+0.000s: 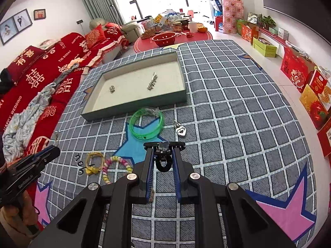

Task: Organize jewelry
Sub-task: 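Grasp the black claw clip with the right tool while the left tool grasps the beige tassel keychain, then carry the black clip and tassel keychain over the tray with both tools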

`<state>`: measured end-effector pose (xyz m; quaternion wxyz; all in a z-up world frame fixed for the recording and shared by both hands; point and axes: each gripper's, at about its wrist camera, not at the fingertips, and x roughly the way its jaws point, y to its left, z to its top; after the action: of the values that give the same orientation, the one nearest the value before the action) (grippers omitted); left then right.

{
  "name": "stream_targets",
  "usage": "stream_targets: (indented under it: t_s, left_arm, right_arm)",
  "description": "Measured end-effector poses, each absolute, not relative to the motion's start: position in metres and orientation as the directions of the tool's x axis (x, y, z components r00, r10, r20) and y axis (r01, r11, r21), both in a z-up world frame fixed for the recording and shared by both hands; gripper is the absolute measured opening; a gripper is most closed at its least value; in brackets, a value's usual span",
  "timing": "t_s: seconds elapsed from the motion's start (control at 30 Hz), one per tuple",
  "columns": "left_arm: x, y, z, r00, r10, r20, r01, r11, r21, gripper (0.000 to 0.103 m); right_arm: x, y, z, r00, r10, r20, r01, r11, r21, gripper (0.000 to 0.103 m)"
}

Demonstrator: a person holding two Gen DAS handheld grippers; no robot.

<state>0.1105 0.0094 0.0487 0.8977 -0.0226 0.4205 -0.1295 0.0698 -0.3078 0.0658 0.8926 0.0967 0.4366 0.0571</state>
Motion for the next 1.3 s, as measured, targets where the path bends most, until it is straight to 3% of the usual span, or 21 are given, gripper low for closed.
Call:
stream_targets:
  t_s: [0.3,0.57,0.97,1.3]
  left_arm:
    - [0.174,0.013,0.095,0.688,-0.233,-0.687,0.201,0.971,-0.128,0.033]
    - [0.245,0.012,0.096,0.698,-0.211,-0.684,0.156,0.977,-0.143,0.033]
    - [0.307,-0.021,0.016,0.567,-0.176,-0.805,0.165,0.981,-0.098,0.033]
    - [0.326,-0.04,-0.018,0.539,-0.117,-0.834,0.163,0.986,-0.033,0.033]
  right_arm:
    - [0.139,-0.283,0.124,0.641,0.235,-0.731,-0.113,0.97,0.213,0.019]
    - [0.216,-0.268,0.138,0.636,0.234,-0.735,-0.14,0.972,0.189,0.019]
    - [0.288,-0.276,0.055,0.546,0.19,-0.816,-0.072,0.981,0.18,0.019]
    - [0.311,-0.282,0.01,0.514,0.125,-0.849,-0.037,0.992,0.123,0.019]
